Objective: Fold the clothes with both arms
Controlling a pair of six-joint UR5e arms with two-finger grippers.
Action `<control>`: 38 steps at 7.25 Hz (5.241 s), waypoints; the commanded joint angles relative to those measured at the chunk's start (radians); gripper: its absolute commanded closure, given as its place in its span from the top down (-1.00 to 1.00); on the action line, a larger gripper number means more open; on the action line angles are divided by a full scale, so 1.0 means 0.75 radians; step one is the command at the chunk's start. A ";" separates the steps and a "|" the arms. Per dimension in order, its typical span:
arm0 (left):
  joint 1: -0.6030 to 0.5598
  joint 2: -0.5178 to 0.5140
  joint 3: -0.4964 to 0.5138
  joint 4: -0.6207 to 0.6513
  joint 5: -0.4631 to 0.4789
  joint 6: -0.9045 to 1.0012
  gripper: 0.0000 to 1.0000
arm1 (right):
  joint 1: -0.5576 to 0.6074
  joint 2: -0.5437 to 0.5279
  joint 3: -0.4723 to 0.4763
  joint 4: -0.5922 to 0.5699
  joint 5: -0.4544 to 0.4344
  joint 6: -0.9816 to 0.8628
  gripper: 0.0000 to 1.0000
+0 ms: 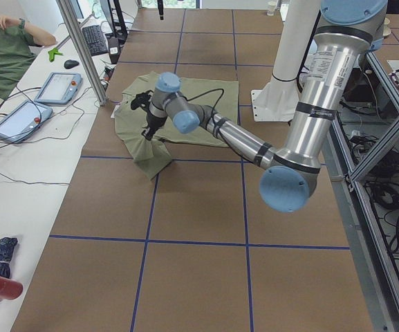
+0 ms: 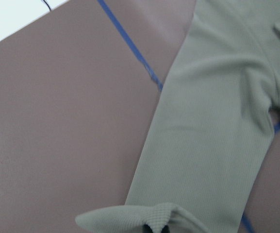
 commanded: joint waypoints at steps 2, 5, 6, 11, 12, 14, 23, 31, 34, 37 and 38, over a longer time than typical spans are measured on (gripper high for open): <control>0.062 -0.427 0.183 0.081 0.009 -0.505 -1.00 | 0.062 -0.046 0.036 -0.113 -0.009 -0.206 0.99; 0.334 -0.746 0.512 -0.012 0.348 -0.866 -1.00 | 0.060 -0.048 0.041 -0.111 -0.011 -0.196 0.99; 0.430 -0.783 0.600 -0.165 0.422 -0.958 -1.00 | 0.060 -0.048 0.039 -0.113 -0.009 -0.188 0.99; 0.661 -0.882 0.838 -0.440 0.533 -0.973 -1.00 | 0.060 -0.046 0.041 -0.113 -0.009 -0.184 0.99; 0.666 -0.900 0.869 -0.445 0.527 -0.882 -1.00 | 0.058 -0.046 0.039 -0.113 -0.009 -0.180 0.99; 0.672 -0.903 0.863 -0.487 0.523 -0.844 0.99 | 0.056 -0.050 0.043 -0.103 -0.005 -0.170 1.00; -0.013 -0.443 0.664 -0.103 -0.358 0.286 1.00 | -0.434 0.364 -0.141 0.152 -0.149 0.729 1.00; -0.111 -0.375 0.656 -0.109 -0.514 0.383 1.00 | -0.932 0.776 -0.696 0.394 -0.823 1.041 0.33; -0.111 -0.373 0.652 -0.109 -0.514 0.383 1.00 | -0.964 0.798 -0.759 0.467 -0.890 1.058 0.12; -0.111 -0.373 0.652 -0.109 -0.514 0.383 1.00 | -0.981 0.805 -0.767 0.478 -0.907 1.062 0.10; -0.111 -0.371 0.652 -0.111 -0.514 0.383 1.00 | -0.993 0.805 -0.777 0.482 -0.929 1.084 0.10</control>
